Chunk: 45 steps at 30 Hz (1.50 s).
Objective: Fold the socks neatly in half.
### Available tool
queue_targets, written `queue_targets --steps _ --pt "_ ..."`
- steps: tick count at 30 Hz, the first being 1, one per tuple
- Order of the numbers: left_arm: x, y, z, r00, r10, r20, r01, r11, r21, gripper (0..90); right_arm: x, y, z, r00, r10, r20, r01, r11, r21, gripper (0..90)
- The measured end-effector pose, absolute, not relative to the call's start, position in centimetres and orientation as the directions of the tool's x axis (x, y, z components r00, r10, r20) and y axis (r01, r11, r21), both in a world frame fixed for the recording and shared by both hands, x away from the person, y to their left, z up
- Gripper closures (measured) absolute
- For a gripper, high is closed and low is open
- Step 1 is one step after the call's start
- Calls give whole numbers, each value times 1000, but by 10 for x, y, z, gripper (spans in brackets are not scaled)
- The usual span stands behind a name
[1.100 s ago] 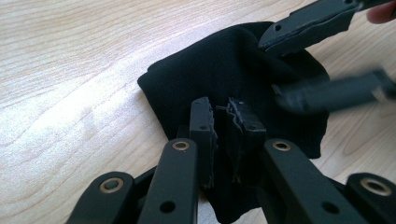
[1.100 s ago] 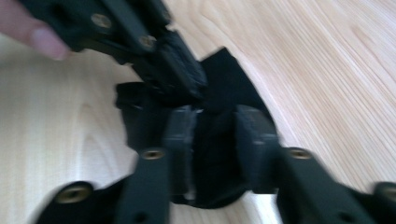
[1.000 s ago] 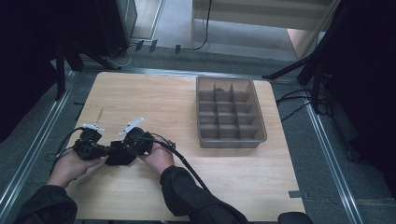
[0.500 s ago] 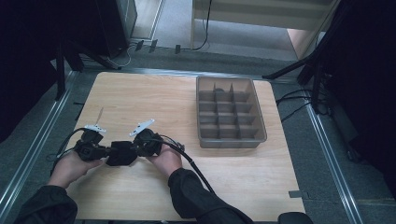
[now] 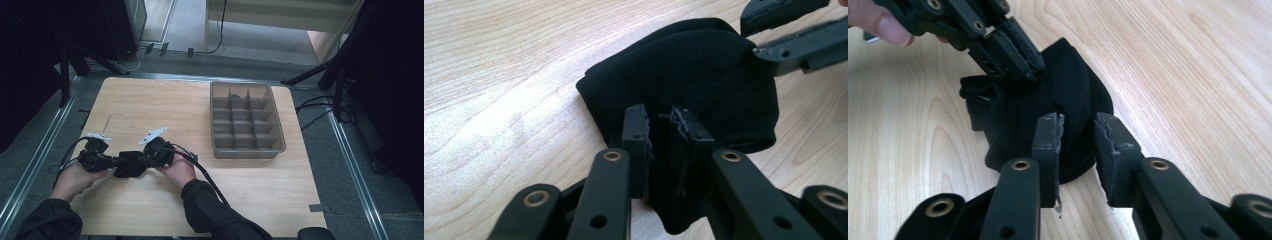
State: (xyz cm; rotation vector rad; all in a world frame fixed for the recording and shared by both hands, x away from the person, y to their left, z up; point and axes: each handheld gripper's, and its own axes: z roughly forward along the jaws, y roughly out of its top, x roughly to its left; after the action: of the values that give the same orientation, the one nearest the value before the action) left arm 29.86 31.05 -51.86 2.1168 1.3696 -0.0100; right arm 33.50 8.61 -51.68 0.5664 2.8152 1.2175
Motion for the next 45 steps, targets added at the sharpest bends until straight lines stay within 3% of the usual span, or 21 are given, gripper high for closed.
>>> queue_targets --steps 11,30,35,40,45 --pt "293 320 -501 442 838 -321 818 -229 528 640 335 87 -501 -953 287 98 263 624 736 642" --pt "289 346 -496 398 858 -324 821 -176 543 585 334 116 -501 -977 178 114 204 650 732 598" --pt "288 351 -497 395 858 -329 822 -170 543 582 338 125 -507 -978 164 126 204 661 722 488" --pt "288 355 -498 392 857 -334 824 -165 542 576 342 129 -508 -976 181 121 212 653 727 319" --pt "289 355 -498 390 857 -337 827 -166 537 570 347 130 -517 -971 195 135 233 677 698 252"
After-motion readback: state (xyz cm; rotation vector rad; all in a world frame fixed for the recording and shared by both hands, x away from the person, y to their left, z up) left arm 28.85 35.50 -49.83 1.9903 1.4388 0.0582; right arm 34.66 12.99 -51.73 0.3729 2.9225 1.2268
